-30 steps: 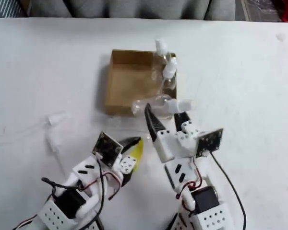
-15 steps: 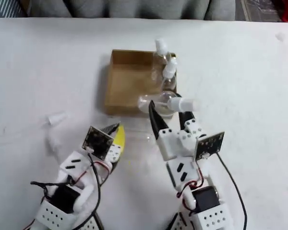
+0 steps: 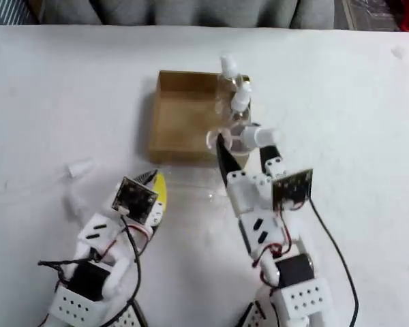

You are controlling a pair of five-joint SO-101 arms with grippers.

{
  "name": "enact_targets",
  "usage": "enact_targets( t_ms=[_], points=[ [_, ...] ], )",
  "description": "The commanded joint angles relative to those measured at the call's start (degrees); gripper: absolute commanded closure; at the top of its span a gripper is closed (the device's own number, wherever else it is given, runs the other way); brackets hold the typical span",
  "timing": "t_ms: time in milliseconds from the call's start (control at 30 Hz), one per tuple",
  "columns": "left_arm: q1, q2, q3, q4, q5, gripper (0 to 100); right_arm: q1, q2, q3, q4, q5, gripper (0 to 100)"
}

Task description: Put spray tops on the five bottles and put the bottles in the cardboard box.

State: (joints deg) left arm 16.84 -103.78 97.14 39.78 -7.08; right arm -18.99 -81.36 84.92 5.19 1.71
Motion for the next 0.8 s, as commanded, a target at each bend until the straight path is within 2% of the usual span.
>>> enact_targets(
  t_ms=[0,167,400,767],
  points=[
    [-0.3,0.1,-0.2,-1.7,-0.7,97,0.9,12.4,-6.4,-4.7,0.7,98.5],
    [0.0,0.1,-0.2,-1.7,-0.7,97,2.2,26.0,-11.6,-7.2,0.5,98.5],
    [0.0,0.1,-0.2,-1.7,-0.8,97,3.6,37.1,-15.1,-13.0,0.7,98.5],
    [0.0,0.2,-0.2,-1.7,-0.8,97,4.9,42.7,-18.8,-13.0,0.8,98.5]
  ],
)
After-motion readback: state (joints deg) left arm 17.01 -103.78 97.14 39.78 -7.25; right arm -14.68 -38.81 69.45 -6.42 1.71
